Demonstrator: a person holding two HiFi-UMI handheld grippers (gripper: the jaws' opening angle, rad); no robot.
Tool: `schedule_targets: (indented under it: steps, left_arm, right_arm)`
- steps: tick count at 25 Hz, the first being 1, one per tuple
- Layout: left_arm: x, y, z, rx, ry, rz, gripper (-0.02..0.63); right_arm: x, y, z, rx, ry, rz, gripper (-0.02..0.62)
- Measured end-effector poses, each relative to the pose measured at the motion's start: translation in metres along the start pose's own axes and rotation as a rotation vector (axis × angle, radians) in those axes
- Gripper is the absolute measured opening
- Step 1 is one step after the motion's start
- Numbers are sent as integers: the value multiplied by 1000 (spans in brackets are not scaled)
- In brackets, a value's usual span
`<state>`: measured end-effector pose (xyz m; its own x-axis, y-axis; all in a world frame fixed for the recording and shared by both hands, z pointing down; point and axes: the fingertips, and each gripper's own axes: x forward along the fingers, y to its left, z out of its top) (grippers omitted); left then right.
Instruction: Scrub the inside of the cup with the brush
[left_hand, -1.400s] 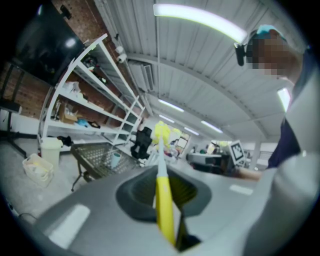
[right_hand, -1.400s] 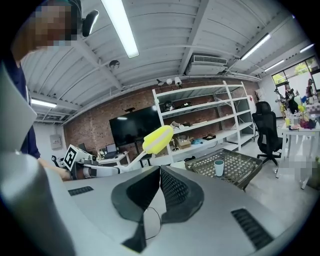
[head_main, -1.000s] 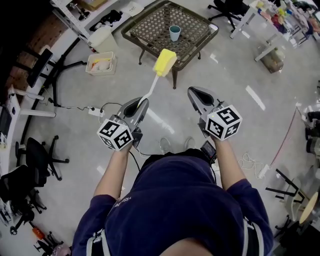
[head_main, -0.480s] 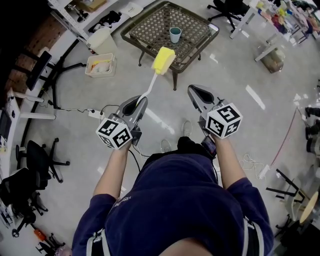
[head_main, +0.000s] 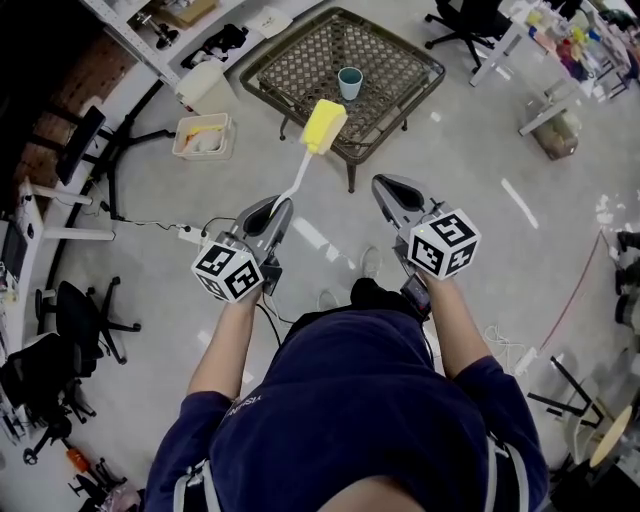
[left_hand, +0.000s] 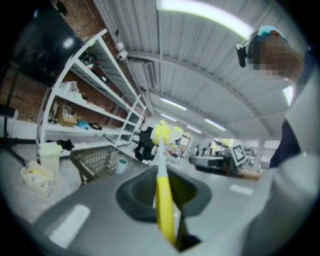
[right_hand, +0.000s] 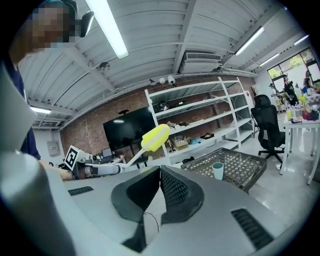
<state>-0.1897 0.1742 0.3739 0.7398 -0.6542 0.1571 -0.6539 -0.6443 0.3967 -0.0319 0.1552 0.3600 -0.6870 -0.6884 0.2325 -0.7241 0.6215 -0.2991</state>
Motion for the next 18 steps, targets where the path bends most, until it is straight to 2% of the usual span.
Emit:
schedule_targets:
  steps: [10,18]
  left_arm:
    - [98,5,14,9,10,60,37]
    - [134,13,19,12,21,107,37]
  right_arm:
    - [17,-95,10,24,58,69,8]
    - [28,-144,19,33,79,89,8]
